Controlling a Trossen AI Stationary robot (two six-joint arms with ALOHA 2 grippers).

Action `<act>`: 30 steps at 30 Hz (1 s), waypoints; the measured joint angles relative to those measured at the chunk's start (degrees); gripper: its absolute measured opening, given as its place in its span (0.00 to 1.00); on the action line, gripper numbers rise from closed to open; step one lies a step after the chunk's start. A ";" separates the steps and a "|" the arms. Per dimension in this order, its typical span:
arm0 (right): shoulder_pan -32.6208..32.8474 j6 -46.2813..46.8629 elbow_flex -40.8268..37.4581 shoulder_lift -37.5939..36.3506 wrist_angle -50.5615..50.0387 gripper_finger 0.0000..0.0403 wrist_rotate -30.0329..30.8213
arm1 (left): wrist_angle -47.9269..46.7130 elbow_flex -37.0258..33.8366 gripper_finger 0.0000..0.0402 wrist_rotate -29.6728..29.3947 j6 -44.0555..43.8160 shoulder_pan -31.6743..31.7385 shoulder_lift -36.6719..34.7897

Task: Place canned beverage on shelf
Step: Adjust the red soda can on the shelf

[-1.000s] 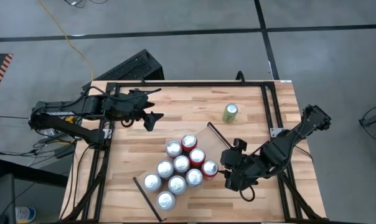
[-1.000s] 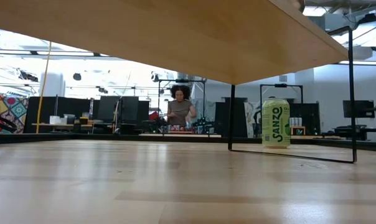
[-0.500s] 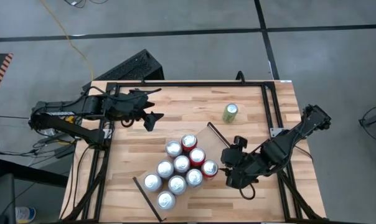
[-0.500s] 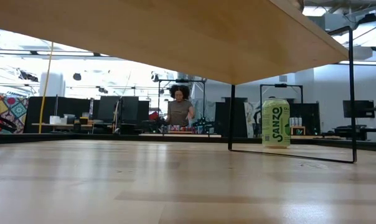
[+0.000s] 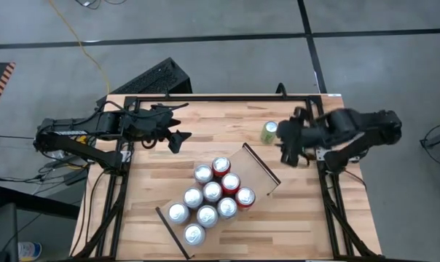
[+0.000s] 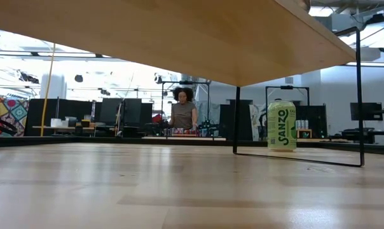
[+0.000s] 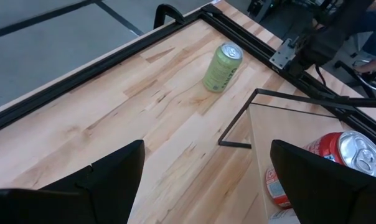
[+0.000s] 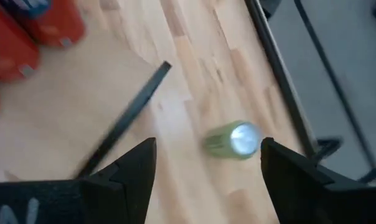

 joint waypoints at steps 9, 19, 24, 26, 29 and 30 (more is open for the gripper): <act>-20.60 -32.17 -11.26 -8.33 10.32 0.66 -6.96 | 0.02 0.00 0.83 0.43 -0.20 0.02 0.00; -40.16 -43.34 -28.32 -14.19 27.78 0.66 -18.96 | 0.11 0.00 0.83 0.02 0.03 0.02 0.00; -45.78 -46.24 -29.16 -11.56 33.19 0.66 -25.52 | 1.61 0.00 0.83 0.00 -0.53 0.02 0.00; -47.19 -48.39 -29.16 -10.50 34.76 0.66 -26.33 | 2.78 0.00 0.83 -0.01 -0.58 0.02 0.00; -49.48 -51.50 -29.13 -9.03 36.61 0.66 -26.62 | 4.01 0.00 0.83 -0.10 -0.62 0.02 0.00; -50.12 -52.30 -29.13 -8.59 37.17 0.66 -26.66 | 4.14 0.00 0.83 -0.30 -0.68 0.02 0.00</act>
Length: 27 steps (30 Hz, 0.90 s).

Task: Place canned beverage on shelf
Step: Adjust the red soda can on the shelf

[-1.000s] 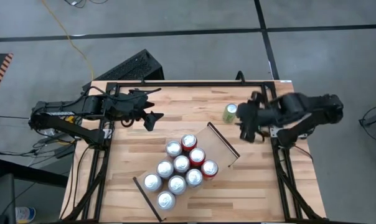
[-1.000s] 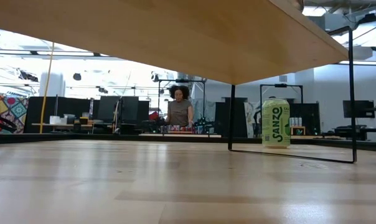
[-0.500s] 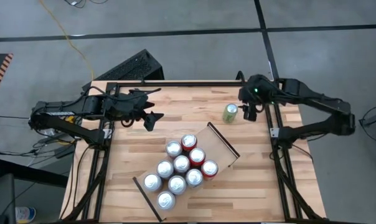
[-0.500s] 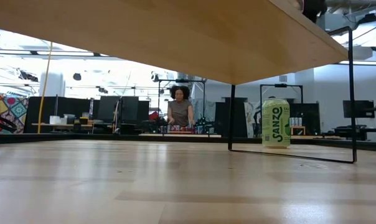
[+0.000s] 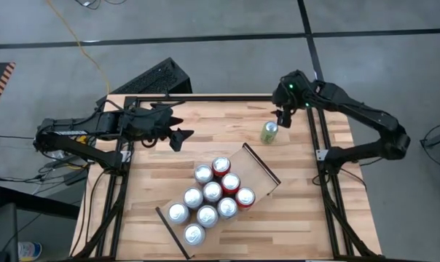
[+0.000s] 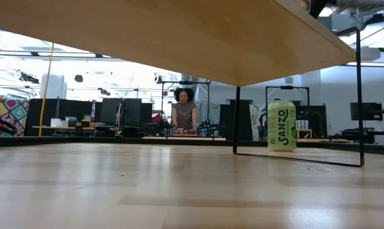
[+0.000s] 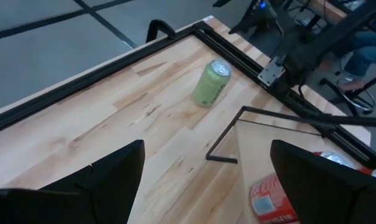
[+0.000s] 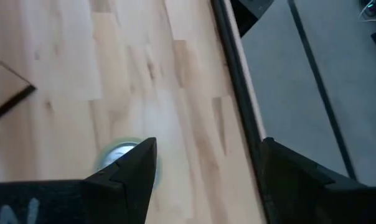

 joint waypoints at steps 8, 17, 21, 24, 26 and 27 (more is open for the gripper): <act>-4.30 -3.30 0.06 3.22 2.09 0.66 -4.14 | 0.01 0.00 0.83 -2.32 -2.57 0.00 0.00; -6.16 -0.12 6.70 3.22 2.77 0.66 -5.24 | 0.01 -0.01 0.83 -0.88 -1.36 0.00 0.00; -6.48 8.22 9.78 3.17 2.17 0.66 -7.26 | 0.01 0.00 0.83 0.60 -1.29 0.00 0.00; -5.03 15.01 11.01 2.02 0.28 0.66 -17.33 | 0.01 0.00 0.83 0.71 -1.27 0.00 0.00; -3.00 18.58 11.02 0.70 0.20 0.66 -25.74 | 0.01 0.00 0.83 0.03 -0.96 0.11 0.00; -1.42 20.06 11.02 0.18 0.20 0.66 -29.13 | 0.01 0.00 0.83 -0.40 -0.77 0.35 0.00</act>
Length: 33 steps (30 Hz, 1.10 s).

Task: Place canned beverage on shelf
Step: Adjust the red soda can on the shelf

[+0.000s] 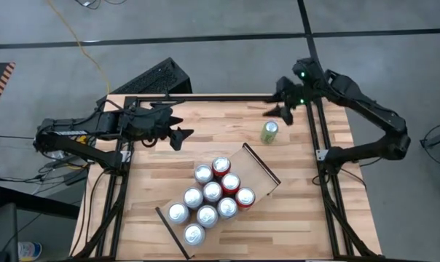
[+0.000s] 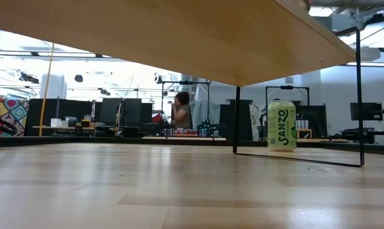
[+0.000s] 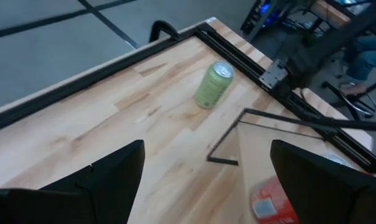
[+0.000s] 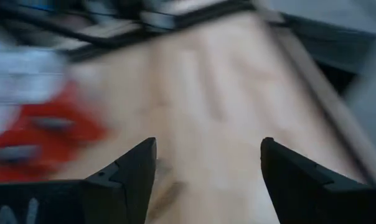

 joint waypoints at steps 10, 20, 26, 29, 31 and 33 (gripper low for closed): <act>19.53 2.44 -1.64 2.11 11.66 0.66 14.71 | 0.28 0.00 0.83 0.21 -1.34 3.89 0.00; 24.92 -2.30 -1.88 11.10 16.47 0.66 8.78 | 0.24 0.00 0.83 0.68 -2.03 6.08 0.00; 27.19 -2.31 -1.88 15.87 18.76 0.66 3.99 | 0.20 0.00 0.83 0.16 -2.03 6.14 0.00; 28.27 -2.31 -1.90 17.19 18.92 0.66 1.90 | 0.17 0.00 0.83 0.17 -2.08 6.14 0.00; 28.89 -2.27 -1.90 17.59 19.42 0.66 1.07 | 0.16 -0.02 0.83 0.18 -2.08 6.14 0.00; 29.21 -2.32 -1.90 17.93 20.59 0.66 0.87 | 0.13 -0.01 0.83 0.18 -2.10 6.14 0.00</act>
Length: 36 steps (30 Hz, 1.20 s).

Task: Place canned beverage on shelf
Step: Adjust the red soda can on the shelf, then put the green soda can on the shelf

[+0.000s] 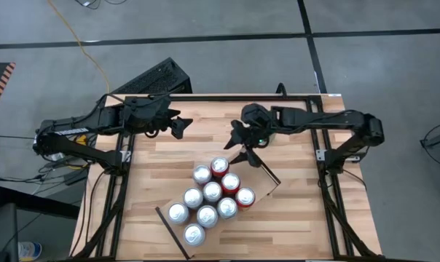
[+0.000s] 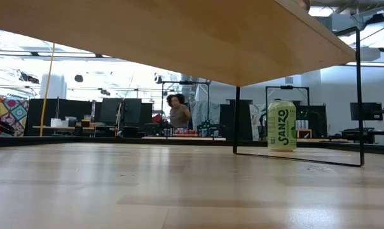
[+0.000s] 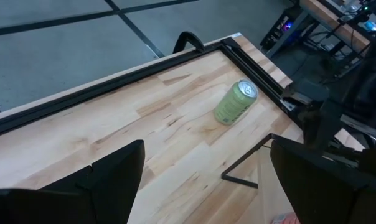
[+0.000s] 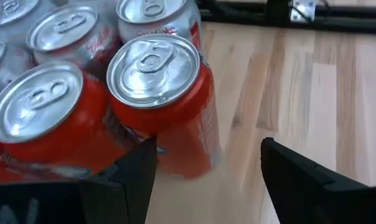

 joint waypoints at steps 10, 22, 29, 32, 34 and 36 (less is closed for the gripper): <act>-0.08 1.99 0.02 0.01 1.05 0.66 -0.82 | -0.17 0.01 0.83 0.02 -0.09 -0.02 0.00; -0.21 3.44 0.00 -11.43 -9.77 0.66 14.45 | -0.19 0.01 0.83 0.77 0.68 -0.02 0.00; -4.39 6.96 0.02 -16.38 -31.18 0.66 28.92 | -0.04 0.01 0.83 2.42 0.75 -0.02 -0.01; -8.44 6.50 0.02 -15.86 -39.01 0.66 28.00 | 0.04 0.01 0.83 2.49 0.74 -0.02 -0.02; -11.43 4.39 0.00 -15.57 -42.87 0.66 27.59 | 0.05 0.01 0.83 2.49 0.74 -0.02 0.00; -13.89 1.67 0.00 -14.71 -43.55 0.66 27.58 | 0.07 0.01 0.83 2.49 0.76 -0.02 -0.01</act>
